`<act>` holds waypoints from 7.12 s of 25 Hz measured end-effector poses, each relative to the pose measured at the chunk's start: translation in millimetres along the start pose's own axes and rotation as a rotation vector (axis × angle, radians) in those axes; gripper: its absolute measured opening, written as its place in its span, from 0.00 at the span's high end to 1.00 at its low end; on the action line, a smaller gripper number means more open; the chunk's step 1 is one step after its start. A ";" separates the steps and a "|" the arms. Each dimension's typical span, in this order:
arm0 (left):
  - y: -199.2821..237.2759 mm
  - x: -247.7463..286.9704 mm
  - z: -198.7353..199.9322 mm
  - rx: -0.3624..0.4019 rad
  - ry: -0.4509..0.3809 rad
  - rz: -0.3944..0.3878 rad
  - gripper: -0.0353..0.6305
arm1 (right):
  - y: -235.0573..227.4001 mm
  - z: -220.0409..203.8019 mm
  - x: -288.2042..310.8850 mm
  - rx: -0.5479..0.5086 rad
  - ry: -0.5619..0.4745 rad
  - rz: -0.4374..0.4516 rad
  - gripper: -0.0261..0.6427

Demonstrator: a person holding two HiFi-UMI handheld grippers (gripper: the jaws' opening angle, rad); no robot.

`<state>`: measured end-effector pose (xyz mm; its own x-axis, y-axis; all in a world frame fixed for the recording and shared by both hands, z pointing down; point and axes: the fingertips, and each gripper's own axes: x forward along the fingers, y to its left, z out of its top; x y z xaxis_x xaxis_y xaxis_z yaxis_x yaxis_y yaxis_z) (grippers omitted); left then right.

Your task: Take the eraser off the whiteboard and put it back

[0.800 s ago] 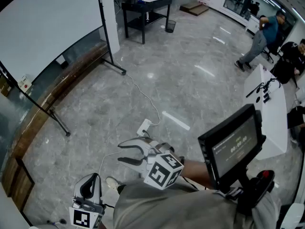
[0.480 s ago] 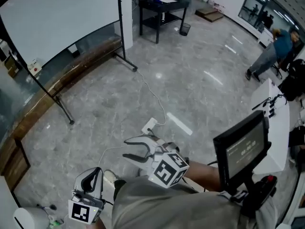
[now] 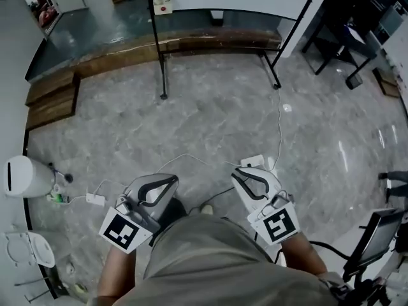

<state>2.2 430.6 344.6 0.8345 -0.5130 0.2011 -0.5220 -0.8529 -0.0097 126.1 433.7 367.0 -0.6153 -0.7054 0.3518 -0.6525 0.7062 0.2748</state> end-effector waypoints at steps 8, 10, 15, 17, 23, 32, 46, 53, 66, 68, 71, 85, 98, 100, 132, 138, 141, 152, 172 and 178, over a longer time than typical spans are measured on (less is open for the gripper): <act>84.6 -19.7 -13.8 -0.009 0.008 0.081 0.94 | -11.0 12.5 73.9 -0.028 0.022 0.038 0.96; 105.3 -22.9 -17.3 -0.014 0.007 0.079 0.94 | -13.3 18.4 93.8 -0.031 0.034 0.040 0.96; 155.8 -37.2 -19.9 -0.022 -0.007 0.065 0.94 | -10.6 41.3 144.1 -0.044 0.053 0.045 0.96; 177.4 -44.0 -19.8 -0.025 -0.007 0.059 0.94 | -10.2 50.2 164.6 -0.040 0.061 0.044 0.96; 241.9 -56.7 -31.8 -0.042 0.008 0.035 0.94 | -10.8 73.2 226.1 -0.040 0.090 0.034 0.96; 297.7 -49.2 -45.2 -0.031 0.003 -0.005 0.94 | -24.2 82.9 273.9 -0.006 0.112 -0.013 0.96; 404.2 41.9 -20.1 -0.028 0.029 0.011 0.94 | -137.4 84.5 373.0 0.009 0.074 0.035 0.96; 460.3 104.3 -0.2 -0.005 0.059 0.026 0.94 | -212.5 81.1 416.1 0.003 0.036 0.053 0.96; 558.8 163.2 -1.6 -0.008 0.044 -0.011 0.94 | -279.0 71.8 508.1 0.019 0.076 0.044 0.96; 581.1 167.4 -2.4 -0.009 0.036 -0.032 0.94 | -286.9 79.0 524.8 0.023 0.077 0.019 0.96; 616.9 173.5 3.2 -0.002 0.024 -0.073 0.94 | -301.5 93.4 549.9 0.037 0.083 -0.029 0.96; 737.3 210.7 9.6 0.081 0.008 -0.266 0.94 | -328.6 123.0 623.1 0.103 0.140 -0.236 0.96; 789.8 332.7 15.3 0.140 -0.003 -0.271 0.85 | -416.1 92.0 621.4 0.134 0.149 -0.300 0.96; 797.7 353.0 15.0 0.146 0.010 -0.266 0.84 | -434.4 87.0 621.7 0.125 0.146 -0.298 0.96; 894.2 553.4 -20.2 0.289 0.282 -0.126 0.58 | -609.2 6.4 614.5 0.166 0.150 -0.249 0.96; 899.5 564.8 -34.8 0.309 0.340 -0.134 0.56 | -621.9 -0.3 621.6 0.171 0.143 -0.230 0.96; 898.7 568.0 -42.8 0.324 0.374 -0.143 0.56 | -627.3 -4.2 623.7 0.176 0.145 -0.225 0.96; 897.8 568.4 -55.1 0.396 0.460 -0.132 0.67 | -632.9 -6.0 629.3 0.184 0.138 -0.214 0.96; 899.4 547.0 -17.2 0.370 0.318 -0.087 0.69 | -612.5 1.7 630.8 0.162 0.168 -0.210 0.96; 895.7 524.2 16.1 0.373 0.235 -0.059 0.69 | -595.7 12.5 634.5 0.169 0.166 -0.215 0.96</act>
<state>-25.1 -603.8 425.6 0.7754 -0.4634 0.4290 -0.3392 -0.8786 -0.3360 118.8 -435.3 415.3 -0.3837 -0.8082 0.4467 -0.8328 0.5119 0.2108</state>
